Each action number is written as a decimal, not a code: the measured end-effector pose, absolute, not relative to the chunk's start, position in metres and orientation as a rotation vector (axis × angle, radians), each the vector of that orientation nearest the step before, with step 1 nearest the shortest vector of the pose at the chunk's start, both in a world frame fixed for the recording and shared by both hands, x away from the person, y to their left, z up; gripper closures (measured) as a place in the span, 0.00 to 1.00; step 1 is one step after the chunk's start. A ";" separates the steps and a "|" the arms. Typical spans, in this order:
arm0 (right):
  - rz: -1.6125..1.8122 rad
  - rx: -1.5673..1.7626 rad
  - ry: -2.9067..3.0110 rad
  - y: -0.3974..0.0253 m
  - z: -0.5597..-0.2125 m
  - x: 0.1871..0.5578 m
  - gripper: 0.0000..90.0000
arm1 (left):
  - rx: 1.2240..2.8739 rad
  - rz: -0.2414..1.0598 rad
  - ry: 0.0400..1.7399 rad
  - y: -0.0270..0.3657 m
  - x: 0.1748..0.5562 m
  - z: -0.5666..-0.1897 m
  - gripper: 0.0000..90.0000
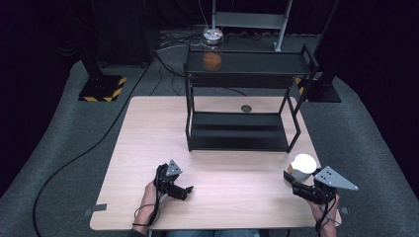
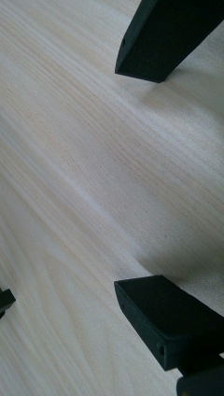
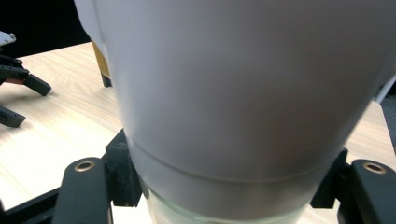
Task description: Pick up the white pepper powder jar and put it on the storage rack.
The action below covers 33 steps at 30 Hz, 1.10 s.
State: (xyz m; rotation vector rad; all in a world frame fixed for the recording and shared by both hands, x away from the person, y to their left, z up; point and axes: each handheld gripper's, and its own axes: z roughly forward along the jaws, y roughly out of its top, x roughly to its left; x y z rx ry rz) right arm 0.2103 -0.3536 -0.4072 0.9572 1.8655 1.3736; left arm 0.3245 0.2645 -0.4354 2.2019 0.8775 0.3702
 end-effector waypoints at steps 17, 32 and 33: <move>1.389 0.916 1.881 -0.348 -0.379 0.238 0.33 | 2.201 0.371 0.878 0.264 0.324 -0.435 0.00; 1.412 0.864 1.892 -0.345 -0.357 0.257 0.33 | 2.201 0.371 0.878 0.265 0.324 -0.436 0.00; 1.412 0.862 1.894 -0.344 -0.355 0.259 0.33 | 2.201 0.371 0.878 0.265 0.324 -0.435 0.00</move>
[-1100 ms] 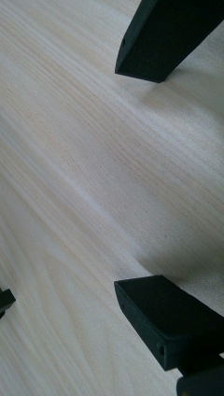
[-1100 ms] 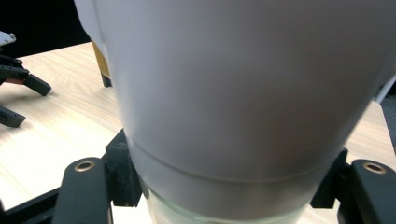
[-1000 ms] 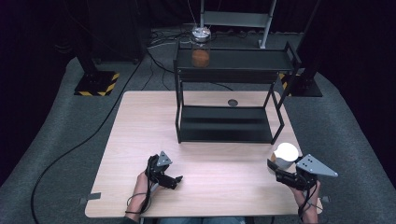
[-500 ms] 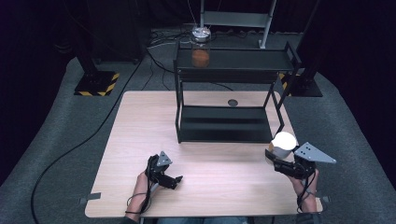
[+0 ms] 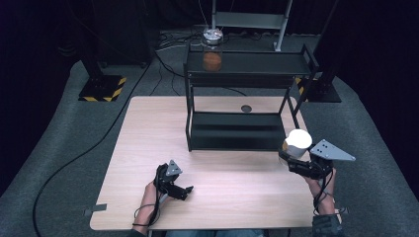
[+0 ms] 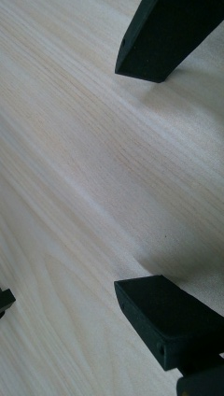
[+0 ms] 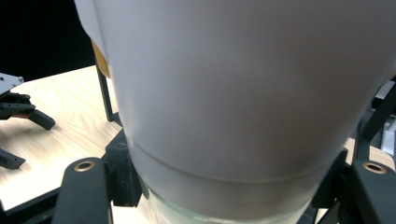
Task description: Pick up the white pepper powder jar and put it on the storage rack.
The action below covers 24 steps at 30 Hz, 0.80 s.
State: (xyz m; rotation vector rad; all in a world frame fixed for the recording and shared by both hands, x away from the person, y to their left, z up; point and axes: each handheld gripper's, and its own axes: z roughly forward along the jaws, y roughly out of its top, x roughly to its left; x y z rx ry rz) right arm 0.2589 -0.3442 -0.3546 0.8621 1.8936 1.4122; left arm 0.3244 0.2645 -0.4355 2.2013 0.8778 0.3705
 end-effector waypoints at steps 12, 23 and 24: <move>1.462 0.816 1.912 -0.346 -0.334 0.280 0.33 | 2.200 0.373 0.882 0.264 0.324 -0.436 0.00; 1.457 0.786 1.932 -0.341 -0.315 0.297 0.33 | 2.200 0.372 0.882 0.264 0.324 -0.435 0.00; 1.459 0.785 1.931 -0.341 -0.314 0.299 0.33 | 2.200 0.372 0.882 0.264 0.324 -0.435 0.00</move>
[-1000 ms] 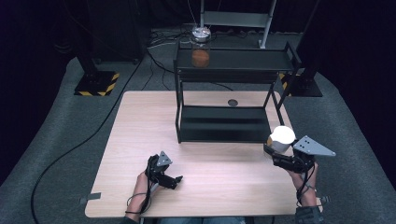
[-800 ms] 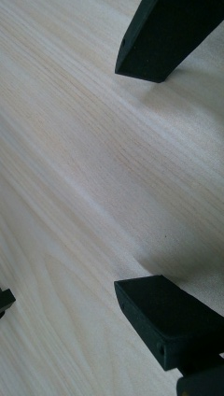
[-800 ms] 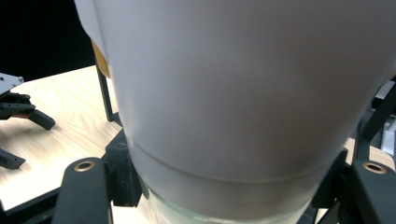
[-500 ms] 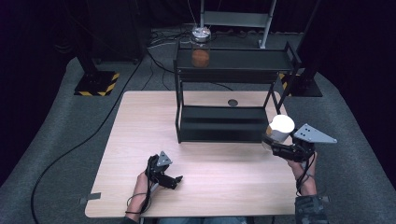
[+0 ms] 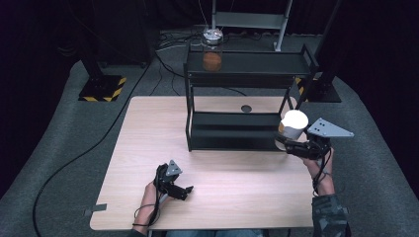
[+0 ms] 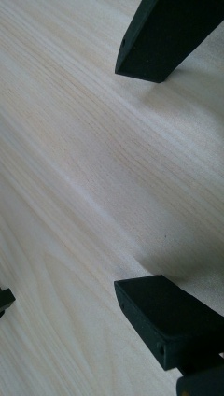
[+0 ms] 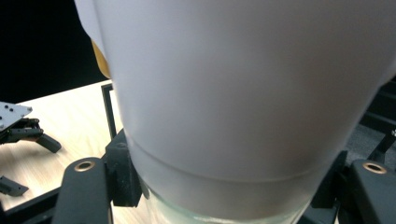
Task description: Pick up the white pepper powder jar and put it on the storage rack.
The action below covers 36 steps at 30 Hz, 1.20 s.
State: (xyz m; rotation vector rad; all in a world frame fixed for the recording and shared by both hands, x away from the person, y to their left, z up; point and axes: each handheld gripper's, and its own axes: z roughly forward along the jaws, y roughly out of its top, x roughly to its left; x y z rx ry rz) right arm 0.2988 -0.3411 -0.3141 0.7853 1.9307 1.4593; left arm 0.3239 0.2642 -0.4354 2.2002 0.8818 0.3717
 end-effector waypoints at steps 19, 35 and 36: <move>1.476 0.779 1.937 -0.344 -0.290 0.327 0.33 | 2.200 0.371 0.882 0.264 0.324 -0.435 0.00; 1.493 0.741 1.941 -0.346 -0.269 0.347 0.33 | 2.200 0.371 0.882 0.264 0.324 -0.435 0.00; 1.491 0.739 1.945 -0.346 -0.268 0.348 0.33 | 2.200 0.371 0.882 0.264 0.324 -0.435 0.00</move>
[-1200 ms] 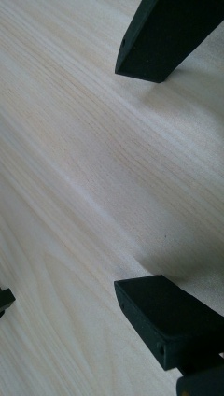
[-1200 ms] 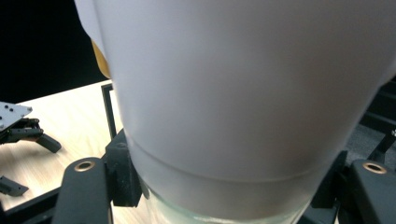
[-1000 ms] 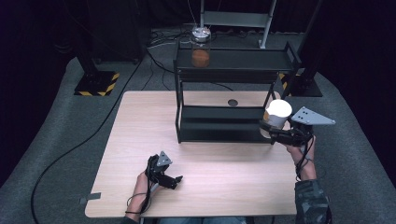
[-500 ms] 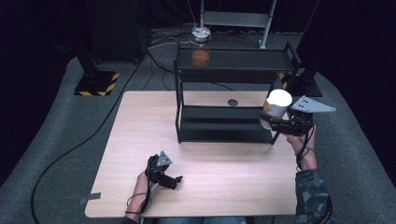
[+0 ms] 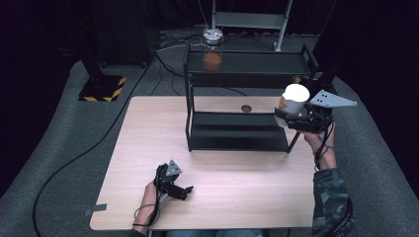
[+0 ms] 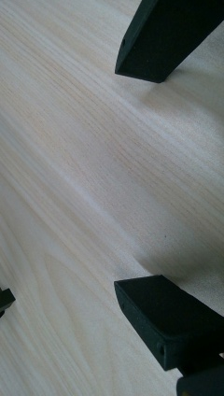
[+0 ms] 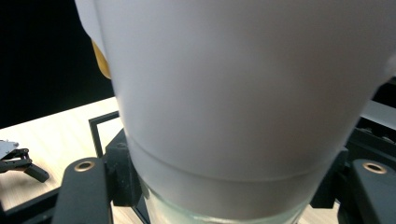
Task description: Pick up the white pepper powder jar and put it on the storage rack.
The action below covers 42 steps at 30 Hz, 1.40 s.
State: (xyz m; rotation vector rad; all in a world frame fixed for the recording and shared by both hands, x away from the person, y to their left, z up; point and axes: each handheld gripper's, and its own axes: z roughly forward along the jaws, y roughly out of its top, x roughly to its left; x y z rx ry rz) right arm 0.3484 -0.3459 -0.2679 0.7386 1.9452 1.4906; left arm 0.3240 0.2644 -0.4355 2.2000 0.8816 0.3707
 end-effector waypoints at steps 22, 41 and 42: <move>1.493 0.722 1.942 -0.348 -0.241 0.368 0.33 | 2.200 0.371 0.882 0.264 0.324 -0.435 0.00; 1.488 0.702 1.946 -0.349 -0.218 0.380 0.33 | 2.202 0.372 0.880 0.264 0.324 -0.435 0.00; 1.483 0.702 1.946 -0.349 -0.217 0.380 0.33 | 2.200 0.370 0.881 0.264 0.324 -0.435 0.00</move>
